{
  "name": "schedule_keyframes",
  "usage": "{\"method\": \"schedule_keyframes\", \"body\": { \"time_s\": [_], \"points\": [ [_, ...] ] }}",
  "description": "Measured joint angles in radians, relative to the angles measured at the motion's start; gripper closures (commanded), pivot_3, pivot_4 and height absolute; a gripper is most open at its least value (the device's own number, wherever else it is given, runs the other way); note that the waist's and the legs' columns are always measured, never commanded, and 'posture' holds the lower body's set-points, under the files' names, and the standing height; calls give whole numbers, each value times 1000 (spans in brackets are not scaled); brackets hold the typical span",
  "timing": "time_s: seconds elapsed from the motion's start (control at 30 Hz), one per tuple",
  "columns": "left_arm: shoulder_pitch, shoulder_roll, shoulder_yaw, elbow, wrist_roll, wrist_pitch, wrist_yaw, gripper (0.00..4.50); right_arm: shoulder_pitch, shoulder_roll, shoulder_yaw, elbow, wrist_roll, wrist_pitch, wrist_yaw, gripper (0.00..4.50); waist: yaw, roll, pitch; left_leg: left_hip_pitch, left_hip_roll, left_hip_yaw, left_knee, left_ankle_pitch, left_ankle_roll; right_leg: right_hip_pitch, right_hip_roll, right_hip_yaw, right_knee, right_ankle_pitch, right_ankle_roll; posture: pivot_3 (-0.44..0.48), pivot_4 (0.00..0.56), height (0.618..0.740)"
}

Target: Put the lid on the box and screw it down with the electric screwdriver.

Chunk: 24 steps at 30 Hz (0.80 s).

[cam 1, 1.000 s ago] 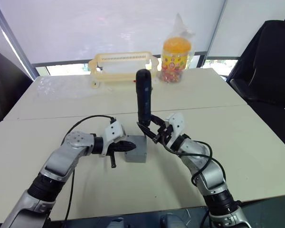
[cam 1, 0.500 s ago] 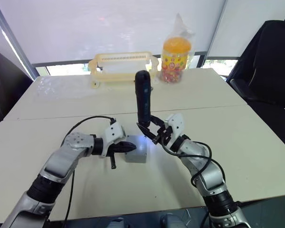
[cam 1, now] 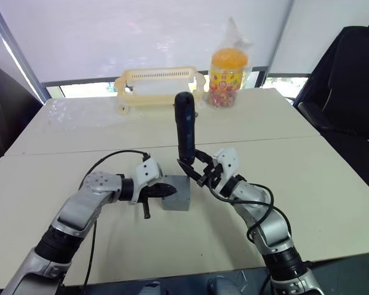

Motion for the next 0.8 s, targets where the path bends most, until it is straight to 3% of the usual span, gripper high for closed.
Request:
{"method": "schedule_keyframes", "body": {
  "time_s": [0.23,0.43,0.57,0.8],
  "points": [
    [-1,0,-2,3,2,-10,-1,4457,-16,0,-13,-29,11,41,-14,2734,1,0,0,-1,0,0,0,0,0,-1,0,0,0,0,0,0,150,740],
    [-34,-4,-16,42,16,-67,-10,4457,-152,4,-122,-292,210,424,-103,2734,4,2,3,-17,0,-1,0,1,-1,-17,-1,0,1,5,-1,0,150,740],
    [-40,-8,-22,62,16,-84,-14,4457,-246,2,-203,-464,351,588,-166,2734,4,2,2,-17,0,-1,-2,0,0,-18,-1,-1,1,5,-2,0,150,740],
    [-40,-26,-14,68,1,-87,-12,4457,-302,-36,-360,-415,563,815,-253,2734,5,2,3,-18,-1,0,-1,0,0,-18,-2,-1,-1,4,-4,0,150,740]
  ]
}}
